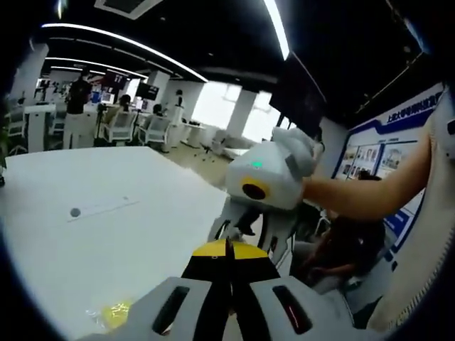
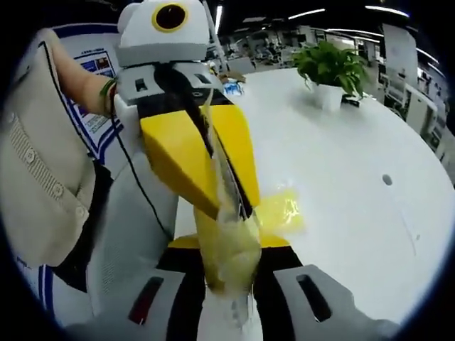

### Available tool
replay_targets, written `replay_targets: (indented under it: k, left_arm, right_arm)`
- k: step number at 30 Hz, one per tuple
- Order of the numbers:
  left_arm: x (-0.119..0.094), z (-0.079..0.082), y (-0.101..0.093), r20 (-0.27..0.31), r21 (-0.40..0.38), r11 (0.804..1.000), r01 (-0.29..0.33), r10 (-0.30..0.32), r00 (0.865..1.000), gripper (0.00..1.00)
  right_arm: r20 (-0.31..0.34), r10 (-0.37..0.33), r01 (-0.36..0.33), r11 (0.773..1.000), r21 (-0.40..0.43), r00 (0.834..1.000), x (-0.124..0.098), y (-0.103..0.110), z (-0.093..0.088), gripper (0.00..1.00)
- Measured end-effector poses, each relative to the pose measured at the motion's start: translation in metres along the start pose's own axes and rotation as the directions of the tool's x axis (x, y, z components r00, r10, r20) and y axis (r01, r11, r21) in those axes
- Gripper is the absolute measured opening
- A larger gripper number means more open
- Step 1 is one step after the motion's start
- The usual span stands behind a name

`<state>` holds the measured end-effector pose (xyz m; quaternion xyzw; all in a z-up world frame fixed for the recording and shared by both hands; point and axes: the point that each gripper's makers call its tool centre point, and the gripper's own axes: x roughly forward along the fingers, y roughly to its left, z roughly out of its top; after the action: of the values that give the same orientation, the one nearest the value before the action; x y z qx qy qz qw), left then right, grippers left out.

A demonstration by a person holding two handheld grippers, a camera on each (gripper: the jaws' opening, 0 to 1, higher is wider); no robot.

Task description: Compare the silicone blocks by pressing each to a similar depth, holding the contact briefly, and releasing to observe deformation and rebound differences across the visible hardness samples.

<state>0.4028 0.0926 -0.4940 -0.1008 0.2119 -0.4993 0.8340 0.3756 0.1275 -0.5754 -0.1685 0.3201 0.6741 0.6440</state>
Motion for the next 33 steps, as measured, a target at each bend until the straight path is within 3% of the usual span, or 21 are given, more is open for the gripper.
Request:
replay_targets:
  k: [3, 11, 20, 24, 28, 33]
  left_arm:
    - [0.005, -0.007, 0.001, -0.015, 0.008, 1.000, -0.009, 0.009, 1.000, 0.00]
    - [0.017, -0.018, 0.001, -0.021, -0.050, 0.999, 0.000, -0.001, 1.000, 0.00]
    - [0.036, -0.028, 0.000, -0.020, -0.078, 0.997, 0.006, -0.008, 1.000, 0.00]
    - [0.045, -0.031, 0.001, -0.023, -0.112, 0.994, 0.014, -0.017, 1.000, 0.00]
    - [0.052, -0.034, 0.003, -0.027, -0.114, 0.993, 0.004, -0.007, 1.000, 0.00]
    - [0.062, -0.041, 0.010, -0.025, -0.172, 0.985, -0.001, -0.003, 1.000, 0.00]
  right_arm:
    - [0.052, -0.024, 0.023, 1.000, 0.010, 0.998, -0.009, -0.001, 0.004, 0.29]
    - [0.101, -0.130, 0.130, 0.992, 0.008, 0.986, -0.039, 0.000, -0.006, 0.43]
    - [0.195, -0.289, 0.277, 0.957, 0.088, 0.937, -0.093, 0.017, -0.022, 0.49]
    - [0.204, -0.323, 0.296, 0.943, 0.155, 0.924, -0.109, 0.029, -0.037, 0.47]
    - [0.219, -0.379, 0.333, 0.917, 0.219, 0.899, -0.124, 0.040, -0.052, 0.48]
    - [0.235, -0.433, 0.367, 0.888, 0.277, 0.870, -0.139, 0.053, -0.065, 0.50]
